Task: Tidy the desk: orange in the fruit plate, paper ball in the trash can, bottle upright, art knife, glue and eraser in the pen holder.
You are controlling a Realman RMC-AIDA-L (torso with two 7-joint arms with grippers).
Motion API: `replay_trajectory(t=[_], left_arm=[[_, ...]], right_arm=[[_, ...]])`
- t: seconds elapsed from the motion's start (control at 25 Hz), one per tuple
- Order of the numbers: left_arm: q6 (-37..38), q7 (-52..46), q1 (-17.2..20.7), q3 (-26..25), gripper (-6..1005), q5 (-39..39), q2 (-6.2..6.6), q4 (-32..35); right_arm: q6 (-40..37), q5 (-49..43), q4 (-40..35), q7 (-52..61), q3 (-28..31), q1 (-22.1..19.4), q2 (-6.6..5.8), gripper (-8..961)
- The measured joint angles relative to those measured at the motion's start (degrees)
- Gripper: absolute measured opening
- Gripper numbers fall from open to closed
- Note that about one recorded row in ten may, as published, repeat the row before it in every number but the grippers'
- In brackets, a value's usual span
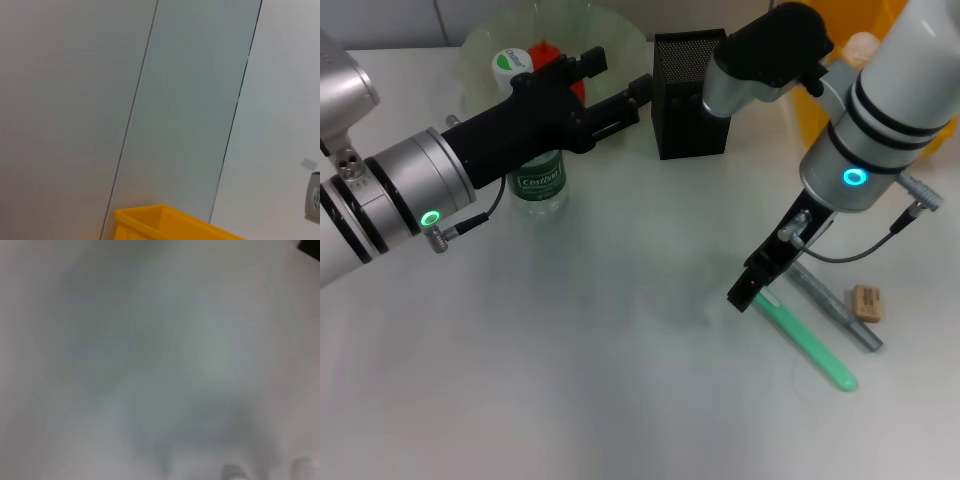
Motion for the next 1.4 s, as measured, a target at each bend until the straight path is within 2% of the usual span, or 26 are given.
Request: replay_trajectory(t=[0.72,1.16,1.4], left_arm=[[0.13,0.1,-0.9,-2.69,769,0.0,0.1,-2.31],[0.22,-0.11,-1.03,-2.66,769,0.01,0.07,-2.32],[0.54,-0.21,-1.05,-2.51,769,0.01,0.09,-2.32]], right_arm=[[3.71,1.19,4.99,0.02,-0.67,0.24,0.14,773],[5.07,0.98,7.02,-0.02,-2.66,1.04,0.09,557],[5.67,0.96,7.08,0.0,-2.7,1.04,0.09,498]])
